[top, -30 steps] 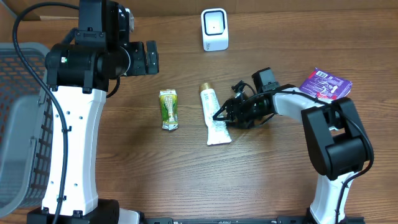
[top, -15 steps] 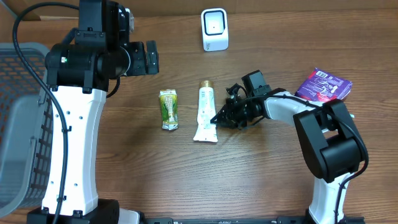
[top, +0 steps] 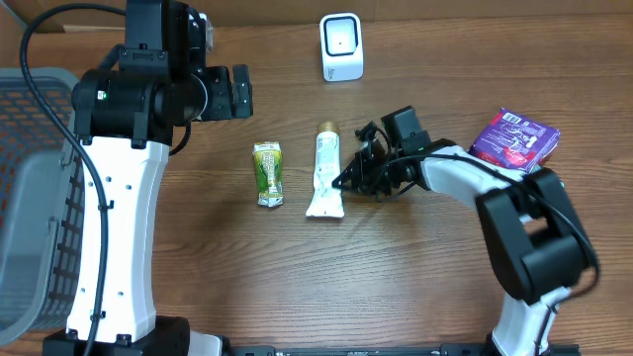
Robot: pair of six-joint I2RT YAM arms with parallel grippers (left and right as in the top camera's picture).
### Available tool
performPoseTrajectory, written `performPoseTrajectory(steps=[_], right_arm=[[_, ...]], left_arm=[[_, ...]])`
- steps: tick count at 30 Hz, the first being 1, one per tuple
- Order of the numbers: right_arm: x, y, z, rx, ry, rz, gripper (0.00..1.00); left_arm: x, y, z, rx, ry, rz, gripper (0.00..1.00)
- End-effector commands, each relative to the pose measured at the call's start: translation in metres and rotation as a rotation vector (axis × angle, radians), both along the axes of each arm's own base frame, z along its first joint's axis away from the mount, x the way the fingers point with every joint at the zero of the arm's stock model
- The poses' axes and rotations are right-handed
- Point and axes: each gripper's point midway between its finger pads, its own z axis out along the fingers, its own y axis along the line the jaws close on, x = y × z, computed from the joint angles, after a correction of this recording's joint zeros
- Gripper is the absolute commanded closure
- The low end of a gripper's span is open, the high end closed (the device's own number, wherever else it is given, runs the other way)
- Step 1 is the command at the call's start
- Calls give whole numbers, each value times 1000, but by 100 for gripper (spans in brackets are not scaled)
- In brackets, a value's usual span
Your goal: Scan the item barcode
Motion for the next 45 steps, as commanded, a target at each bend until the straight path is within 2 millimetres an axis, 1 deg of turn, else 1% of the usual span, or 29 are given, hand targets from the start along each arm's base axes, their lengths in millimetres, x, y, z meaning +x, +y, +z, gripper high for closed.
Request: performPoseTrajectory(steps=[1,5,7,9,13,19,23,25,30,33,34,36,37,38,40,41,45], right_arm=[[10,2,82,86,-257,48,96],[4,-5,134,177,-341,64,96],[1,-11,147,198,-351,61,96],[-1,-16,148,191,-331,51,96],[-10,-22,133,143,-282,61,96],[-16,-34,101,-28,-201,4,96],[-10,-60,63,-228,-191,-82,96],[-11,-68,46,-281,-176,-97,96],[-20,-71,7,-320,-88,-81,96],[-22,-69,-5,-318,-50,-68,96],[-22,-69,-7,-315,-46,-66,89],[-21,-68,-6,-314,-49,-67,69],[-20,-68,-5,-312,-53,-68,62],[-18,-68,-4,-310,-61,-68,52],[-15,-66,-2,-303,-79,-69,38],[-13,-66,-1,-300,-87,-71,32],[-4,-63,-2,-288,-124,-78,23]], left_arm=[[2,0,3,8,-12,-5,0],[2,0,3,8,-12,-5,0],[2,0,3,8,-12,-5,1],[2,0,3,8,-12,-5,1],[2,0,3,8,-12,-6,1],[2,0,3,8,-12,-6,1],[2,0,3,8,-12,-6,0],[2,0,3,8,-12,-6,0],[2,0,3,8,-12,-6,1],[2,0,3,8,-12,-6,0],[2,0,3,8,-12,-5,0],[2,0,3,8,-12,-5,0],[2,0,3,8,-12,-5,0],[2,0,3,8,-12,-6,0],[2,0,3,8,-12,-5,0],[2,0,3,8,-12,-5,1],[2,0,3,8,-12,-5,1]])
